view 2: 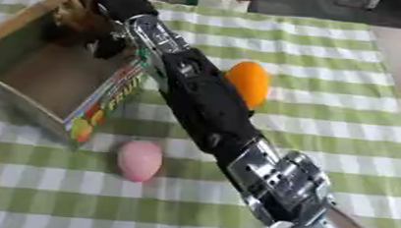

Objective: Pick up objects on the table and place them in the box.

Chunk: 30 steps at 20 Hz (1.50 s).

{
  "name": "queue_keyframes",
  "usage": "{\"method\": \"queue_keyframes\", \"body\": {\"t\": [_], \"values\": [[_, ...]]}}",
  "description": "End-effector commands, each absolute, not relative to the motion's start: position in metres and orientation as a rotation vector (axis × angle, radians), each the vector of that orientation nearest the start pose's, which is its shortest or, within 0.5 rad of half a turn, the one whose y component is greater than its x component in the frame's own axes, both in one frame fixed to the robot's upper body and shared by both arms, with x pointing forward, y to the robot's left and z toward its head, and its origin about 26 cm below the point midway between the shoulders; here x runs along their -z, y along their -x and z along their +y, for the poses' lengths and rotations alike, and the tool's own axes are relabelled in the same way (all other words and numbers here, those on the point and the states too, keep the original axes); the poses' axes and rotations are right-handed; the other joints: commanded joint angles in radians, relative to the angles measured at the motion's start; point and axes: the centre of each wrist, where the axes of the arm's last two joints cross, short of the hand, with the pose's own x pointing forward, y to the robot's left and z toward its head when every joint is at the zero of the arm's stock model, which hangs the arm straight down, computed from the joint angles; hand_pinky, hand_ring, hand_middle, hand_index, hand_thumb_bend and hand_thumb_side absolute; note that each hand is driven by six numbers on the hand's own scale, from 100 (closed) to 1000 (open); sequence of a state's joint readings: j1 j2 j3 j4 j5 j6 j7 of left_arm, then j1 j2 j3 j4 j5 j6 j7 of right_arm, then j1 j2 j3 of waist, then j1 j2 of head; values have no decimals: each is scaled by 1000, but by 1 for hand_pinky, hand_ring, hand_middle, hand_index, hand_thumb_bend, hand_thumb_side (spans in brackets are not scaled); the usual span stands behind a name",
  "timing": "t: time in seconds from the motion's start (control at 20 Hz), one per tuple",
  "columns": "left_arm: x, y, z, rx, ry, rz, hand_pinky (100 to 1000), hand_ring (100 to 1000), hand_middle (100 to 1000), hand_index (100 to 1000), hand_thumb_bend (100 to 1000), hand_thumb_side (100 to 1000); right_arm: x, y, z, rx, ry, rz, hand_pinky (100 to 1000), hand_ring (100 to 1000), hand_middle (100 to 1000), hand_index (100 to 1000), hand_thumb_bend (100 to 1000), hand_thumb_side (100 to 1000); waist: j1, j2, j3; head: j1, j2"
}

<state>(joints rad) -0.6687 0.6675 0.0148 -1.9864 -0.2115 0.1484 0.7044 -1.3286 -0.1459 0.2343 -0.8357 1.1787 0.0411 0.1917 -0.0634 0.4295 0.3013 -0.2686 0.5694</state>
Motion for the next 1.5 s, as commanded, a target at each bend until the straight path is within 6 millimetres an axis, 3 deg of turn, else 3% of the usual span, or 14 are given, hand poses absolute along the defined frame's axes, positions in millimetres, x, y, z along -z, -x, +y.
{"method": "queue_keyframes", "body": {"t": [0.05,0.1,0.15,0.2,0.3,0.35,0.5,0.75,0.95,1.25,1.5], "values": [[-347,-296,274,225,1215,3154,772,764,793,889,131,1000,-303,-484,-77,-1534,1264,-1684,724,719,600,624,100,493,10,-32,-3,0,-4],[-346,-296,275,226,1224,3155,772,764,793,889,132,1000,-305,-482,-76,-1566,1283,-1677,727,730,618,631,100,591,11,-37,-7,3,1],[-345,-296,276,229,1230,3155,772,764,793,889,132,1000,-307,-480,-75,-1595,1303,-1669,727,730,618,631,100,591,12,-39,-10,5,4],[-345,-296,276,231,1233,3156,773,764,792,889,132,1000,-308,-478,-73,-1625,1321,-1657,740,761,667,661,100,733,13,-42,-13,6,7],[-344,-296,276,232,1231,3159,772,764,792,888,133,1000,-307,-475,-68,-1685,1351,-1622,759,806,728,709,123,790,14,-46,-15,4,10],[-344,-296,276,232,1229,3159,771,764,792,888,133,1000,-307,-474,-65,-1708,1362,-1605,770,832,755,734,212,798,14,-47,-15,3,10],[-344,-296,275,229,1225,3160,770,763,791,887,135,1000,-307,-470,-60,-1758,1392,-1553,784,868,794,774,334,801,15,-51,-15,0,11],[-344,-296,276,229,1229,3161,770,763,790,886,137,1000,-315,-463,-55,-1788,1428,-1493,784,878,808,791,385,807,15,-56,-18,1,14],[-343,-297,276,232,1228,3164,770,762,789,885,137,1000,-323,-456,-51,-1802,1447,-1463,844,979,871,841,505,820,15,-60,-19,2,17],[-342,-297,276,229,1229,3168,769,762,788,884,137,1000,-334,-446,-48,-1792,1473,-1497,840,967,869,839,480,825,17,-67,-25,2,22],[-340,-297,278,225,1246,3169,768,762,787,883,137,1000,-355,-430,-48,-1720,1480,-1648,834,947,857,838,395,858,21,-77,-35,9,30]]}}
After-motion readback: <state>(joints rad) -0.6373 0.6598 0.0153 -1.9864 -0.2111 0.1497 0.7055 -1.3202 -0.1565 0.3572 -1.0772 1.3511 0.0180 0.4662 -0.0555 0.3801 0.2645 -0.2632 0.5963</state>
